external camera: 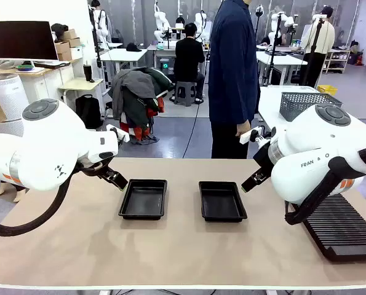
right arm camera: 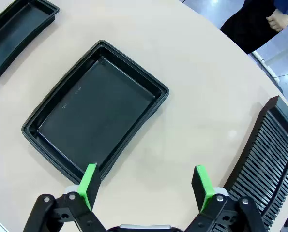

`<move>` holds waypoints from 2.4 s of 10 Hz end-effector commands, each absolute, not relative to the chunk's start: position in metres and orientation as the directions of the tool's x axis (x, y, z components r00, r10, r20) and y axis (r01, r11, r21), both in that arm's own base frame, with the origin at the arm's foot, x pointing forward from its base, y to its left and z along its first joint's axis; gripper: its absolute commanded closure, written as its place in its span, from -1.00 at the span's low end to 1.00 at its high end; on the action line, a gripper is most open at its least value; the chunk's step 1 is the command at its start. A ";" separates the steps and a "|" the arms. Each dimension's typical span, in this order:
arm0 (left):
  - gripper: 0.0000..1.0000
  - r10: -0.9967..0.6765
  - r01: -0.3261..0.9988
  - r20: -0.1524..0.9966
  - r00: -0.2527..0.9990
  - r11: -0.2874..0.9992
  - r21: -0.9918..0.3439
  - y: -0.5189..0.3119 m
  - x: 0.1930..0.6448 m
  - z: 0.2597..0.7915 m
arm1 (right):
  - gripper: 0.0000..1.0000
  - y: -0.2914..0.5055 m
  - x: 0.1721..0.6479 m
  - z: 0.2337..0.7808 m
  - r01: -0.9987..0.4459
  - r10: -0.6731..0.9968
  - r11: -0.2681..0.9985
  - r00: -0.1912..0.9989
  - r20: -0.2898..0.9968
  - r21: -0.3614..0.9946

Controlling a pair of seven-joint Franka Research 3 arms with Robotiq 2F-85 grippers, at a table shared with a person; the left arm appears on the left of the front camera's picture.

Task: Inspect and transfer BCBs to ESD trays.
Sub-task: Pick up the Blank PCB from the PCB Rack and place it in the left ESD tray.

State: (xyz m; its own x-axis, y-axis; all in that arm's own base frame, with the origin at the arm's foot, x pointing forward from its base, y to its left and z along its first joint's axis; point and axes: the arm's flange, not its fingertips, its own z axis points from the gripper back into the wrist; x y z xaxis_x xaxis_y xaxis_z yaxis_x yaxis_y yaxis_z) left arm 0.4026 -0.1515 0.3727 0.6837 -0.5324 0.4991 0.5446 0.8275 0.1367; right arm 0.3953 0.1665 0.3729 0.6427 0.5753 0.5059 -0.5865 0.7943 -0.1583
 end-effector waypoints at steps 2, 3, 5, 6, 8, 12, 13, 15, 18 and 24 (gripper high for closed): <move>-1.00 -0.532 0.545 0.499 0.684 0.827 0.137 -0.151 0.403 0.373 | -1.00 0.166 0.395 0.373 -0.587 0.575 0.794 0.643 0.506 -0.158; -1.00 -0.532 0.545 0.499 0.684 0.827 0.137 -0.151 0.403 0.373 | -1.00 0.166 0.395 0.373 -0.587 0.575 0.794 0.643 0.506 -0.158; -1.00 -0.532 0.545 0.499 0.684 0.827 0.137 -0.151 0.403 0.373 | -1.00 0.166 0.395 0.373 -0.587 0.575 0.794 0.643 0.506 -0.158; -1.00 -0.532 0.545 0.499 0.684 0.827 0.137 -0.151 0.403 0.373 | -1.00 0.166 0.395 0.373 -0.587 0.575 0.794 0.643 0.506 -0.158; -1.00 -0.532 0.545 0.499 0.684 0.827 0.137 -0.151 0.403 0.373 | -1.00 0.166 0.395 0.373 -0.587 0.575 0.794 0.643 0.506 -0.158; -1.00 -0.440 0.463 0.466 0.767 0.884 0.072 -0.140 0.395 0.464 | -1.00 0.146 0.381 0.471 -0.459 0.423 0.887 0.767 0.482 -0.047; -1.00 -0.426 0.451 0.457 0.781 0.890 0.059 -0.134 0.390 0.499 | -1.00 0.141 0.373 0.502 -0.429 0.382 0.903 0.795 0.470 -0.009; -1.00 -0.335 0.391 0.443 0.832 0.920 -0.037 -0.133 0.389 0.564 | -1.00 0.119 0.372 0.583 -0.361 0.284 0.926 0.861 0.422 0.114; -1.00 -0.207 0.283 0.379 0.902 0.946 -0.156 -0.119 0.395 0.633 | -1.00 0.071 0.380 0.667 -0.227 0.126 0.919 0.944 0.304 0.323; -1.00 0.103 0.038 0.283 0.954 0.891 -0.452 -0.077 0.394 0.726 | -1.00 -0.044 0.403 0.736 -0.014 -0.048 0.808 0.995 0.089 0.588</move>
